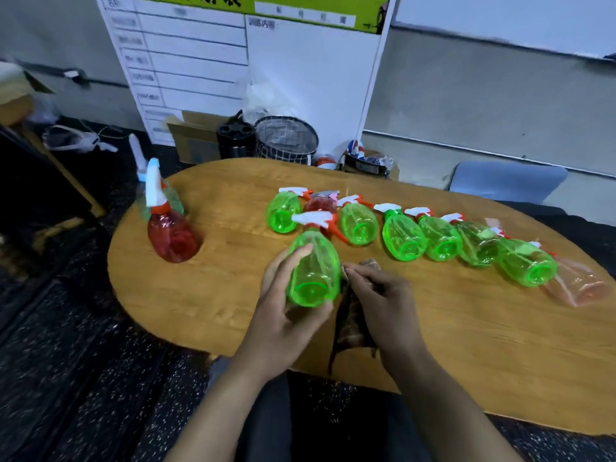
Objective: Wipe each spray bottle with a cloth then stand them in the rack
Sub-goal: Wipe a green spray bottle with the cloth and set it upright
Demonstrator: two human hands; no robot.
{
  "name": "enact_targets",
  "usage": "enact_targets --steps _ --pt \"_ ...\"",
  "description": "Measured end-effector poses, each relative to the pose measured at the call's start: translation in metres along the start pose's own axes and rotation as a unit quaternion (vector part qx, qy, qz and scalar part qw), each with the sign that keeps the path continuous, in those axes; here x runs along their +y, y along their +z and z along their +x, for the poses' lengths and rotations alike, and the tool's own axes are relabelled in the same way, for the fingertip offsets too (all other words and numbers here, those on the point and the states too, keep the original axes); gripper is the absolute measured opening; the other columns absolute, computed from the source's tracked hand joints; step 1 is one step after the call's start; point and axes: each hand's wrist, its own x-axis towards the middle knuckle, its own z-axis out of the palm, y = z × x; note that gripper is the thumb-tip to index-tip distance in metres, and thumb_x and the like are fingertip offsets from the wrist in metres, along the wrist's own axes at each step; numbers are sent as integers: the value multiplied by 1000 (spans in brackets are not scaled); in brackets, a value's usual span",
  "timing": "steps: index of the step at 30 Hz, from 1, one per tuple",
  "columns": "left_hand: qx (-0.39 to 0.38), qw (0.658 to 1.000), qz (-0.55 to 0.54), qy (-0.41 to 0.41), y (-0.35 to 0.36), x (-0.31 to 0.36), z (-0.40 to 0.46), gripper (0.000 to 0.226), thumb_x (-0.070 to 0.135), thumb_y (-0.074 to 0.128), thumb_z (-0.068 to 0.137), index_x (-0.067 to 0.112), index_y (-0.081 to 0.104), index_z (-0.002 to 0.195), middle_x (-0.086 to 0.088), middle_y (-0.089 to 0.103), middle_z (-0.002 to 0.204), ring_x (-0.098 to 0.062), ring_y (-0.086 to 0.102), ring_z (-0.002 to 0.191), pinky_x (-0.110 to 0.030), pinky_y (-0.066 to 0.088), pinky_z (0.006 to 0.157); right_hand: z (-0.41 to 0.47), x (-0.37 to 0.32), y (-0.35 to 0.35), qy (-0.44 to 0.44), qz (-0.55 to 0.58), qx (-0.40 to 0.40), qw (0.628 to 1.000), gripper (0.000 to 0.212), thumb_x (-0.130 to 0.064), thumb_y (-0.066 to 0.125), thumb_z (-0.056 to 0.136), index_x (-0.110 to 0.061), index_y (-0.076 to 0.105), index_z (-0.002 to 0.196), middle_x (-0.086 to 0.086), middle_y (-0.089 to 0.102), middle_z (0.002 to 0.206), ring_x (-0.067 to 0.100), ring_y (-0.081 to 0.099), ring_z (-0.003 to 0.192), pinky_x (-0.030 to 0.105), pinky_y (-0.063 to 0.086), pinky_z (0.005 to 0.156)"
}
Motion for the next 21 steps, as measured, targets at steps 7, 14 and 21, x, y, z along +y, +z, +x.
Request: enact_targets --steps 7,14,21 --pt "108 994 -15 -20 -54 -27 -4 32 40 63 104 39 63 137 19 45 153 -3 33 154 -14 34 118 6 28 74 96 75 -47 991 16 -11 69 99 -15 84 103 -1 82 99 18 76 97 36 58 88" --pt "109 982 -67 -142 -97 -62 -11 123 17 99 72 31 23 167 16 56 149 -3 58 137 -33 46 119 20 54 121 89 4 -105 991 15 -12 71 99 -15 84 107 -10 81 98 7 72 96 22 53 83" --pt "134 983 30 -123 -103 -88 -1 101 -6 89 76 28 39 158 7 43 147 21 42 131 -7 34 114 35 66 153 102 37 -79 991 15 -8 71 98 -9 82 107 -16 80 92 -1 70 90 15 53 83"
